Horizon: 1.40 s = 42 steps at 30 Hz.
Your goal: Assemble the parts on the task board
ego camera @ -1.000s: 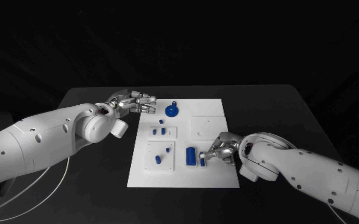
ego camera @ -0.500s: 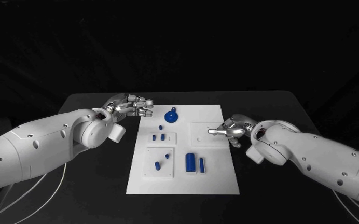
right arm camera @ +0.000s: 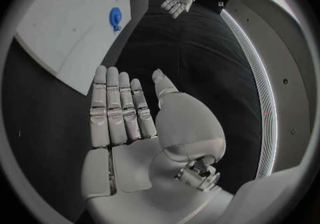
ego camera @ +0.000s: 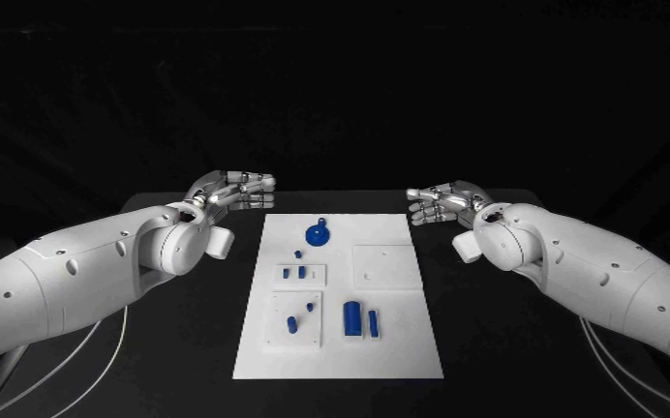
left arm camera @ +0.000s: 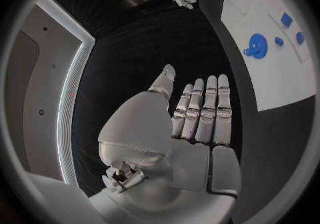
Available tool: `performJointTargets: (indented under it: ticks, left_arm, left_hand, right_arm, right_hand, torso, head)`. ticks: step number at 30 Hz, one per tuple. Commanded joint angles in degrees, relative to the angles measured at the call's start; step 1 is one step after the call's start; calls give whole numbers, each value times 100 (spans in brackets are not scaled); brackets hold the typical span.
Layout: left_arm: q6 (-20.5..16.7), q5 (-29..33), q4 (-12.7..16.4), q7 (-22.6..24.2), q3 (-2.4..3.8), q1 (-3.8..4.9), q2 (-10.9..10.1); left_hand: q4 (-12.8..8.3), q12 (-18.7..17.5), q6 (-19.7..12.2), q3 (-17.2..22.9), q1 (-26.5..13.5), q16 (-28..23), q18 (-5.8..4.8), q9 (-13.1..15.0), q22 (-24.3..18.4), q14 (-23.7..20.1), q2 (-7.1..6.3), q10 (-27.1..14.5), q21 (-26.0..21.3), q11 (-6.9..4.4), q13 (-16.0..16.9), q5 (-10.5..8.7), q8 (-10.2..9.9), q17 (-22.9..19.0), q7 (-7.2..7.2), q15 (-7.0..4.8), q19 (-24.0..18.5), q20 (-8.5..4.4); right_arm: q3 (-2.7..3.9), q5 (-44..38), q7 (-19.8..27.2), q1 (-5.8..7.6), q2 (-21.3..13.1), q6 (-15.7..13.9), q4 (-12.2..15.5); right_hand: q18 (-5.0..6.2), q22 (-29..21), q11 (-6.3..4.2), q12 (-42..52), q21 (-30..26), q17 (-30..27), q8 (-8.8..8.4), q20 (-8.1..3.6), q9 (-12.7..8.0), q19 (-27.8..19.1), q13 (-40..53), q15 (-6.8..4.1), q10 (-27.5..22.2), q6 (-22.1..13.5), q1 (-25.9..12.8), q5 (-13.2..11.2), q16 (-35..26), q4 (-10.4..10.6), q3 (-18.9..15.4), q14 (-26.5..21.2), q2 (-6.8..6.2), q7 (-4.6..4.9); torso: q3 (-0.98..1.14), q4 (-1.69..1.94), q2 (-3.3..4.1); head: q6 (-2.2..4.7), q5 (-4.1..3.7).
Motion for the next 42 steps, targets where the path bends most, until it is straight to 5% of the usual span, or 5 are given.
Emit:
performJointTargets:
  ticks: [1, 11, 12, 18, 42]
  left_arm:
    - [-366, 420, -143, 326, 5, 15, 86]
    - [-392, 520, -601, 432, 7, 22, 381]
    - [-281, 353, -565, 235, 2, 11, 362]
    - [-520, 368, -340, 330, 48, -90, 319]
    - [-3234, 544, 2221, 1400, 563, -1231, -159]
  left_hand:
    - [-6, 3, -359, 6, 10, -27, -92, -23, -22, -224, -57, -280, -98, -44, -8, -32, -53, -17, -78, -9, -157, 60]
    - [8, -49, -1061, -10, -19, -69, 159, -49, -19, -1144, -67, -1407, -121, -240, -59, -72, -82, -65, -349, -66, -475, 354]
    - [424, -332, -5134, 110, -2323, -375, -488, -334, -418, -5828, -316, -5810, -516, -878, -343, -365, -365, -376, -837, -902, -5566, -858]
    - [424, -332, -5134, 110, -3289, -375, -488, -334, -418, -5828, -316, -5810, -516, -878, -343, -365, -365, -376, -837, -902, -5566, -858]
    - [424, -332, -5134, 110, -7674, -375, -488, -334, -418, -5828, -316, -5810, -516, -878, -343, -365, -365, -376, -837, -902, -5566, -858]
  right_arm:
    - [1, 1030, 1002, 21, 197, 282, -364]
    - [5, 1332, 1461, 44, 505, 447, -960]
    - [1, 1042, 1053, 42, 486, 227, -933]
    - [-111, 1171, 1187, 54, 421, -6, -693]
    - [-1696, 2997, 3085, 226, -505, -3316, 2698]
  right_hand:
    - [90, -898, 120, -311, -19, -1226, -45, 408, -6, -764, -1011, 211, -370, -303, 75, 39, -477, -79, -5, -357, -2, -39]
    - [941, -1856, 46, -380, 7, -2349, -58, 1316, -29, -1978, -987, 190, -1168, -806, 6, 61, -495, -184, 26, -777, 101, -154]
    - [-484, -2213, -537, -696, -389, -2692, -388, -354, -360, -6405, -1301, -453, -6421, -6019, -2028, -1164, -856, 371, 31, -6483, -280, -617]
    - [-484, -2213, -537, -696, -389, -2692, -388, -354, -360, -6405, -1301, -453, -6421, -6019, -6886, -1164, -856, 371, 31, -6483, -280, -617]
    - [-484, -2213, -537, -696, -389, -2692, -388, -354, -360, -6405, -1301, -453, -6421, -6019, -6886, -1164, -856, 371, 31, -6483, -280, -617]
  torso:
    - [-12, -4, -85]
    - [6, 45, -191]
    - [-11, 30, -165]
    - [-6, 5, -285]
    - [16, -97, -791]
  head:
    - [57, 4]
    - [150, 44]
    - [122, 39]
    - [122, 53]
    - [122, 114]
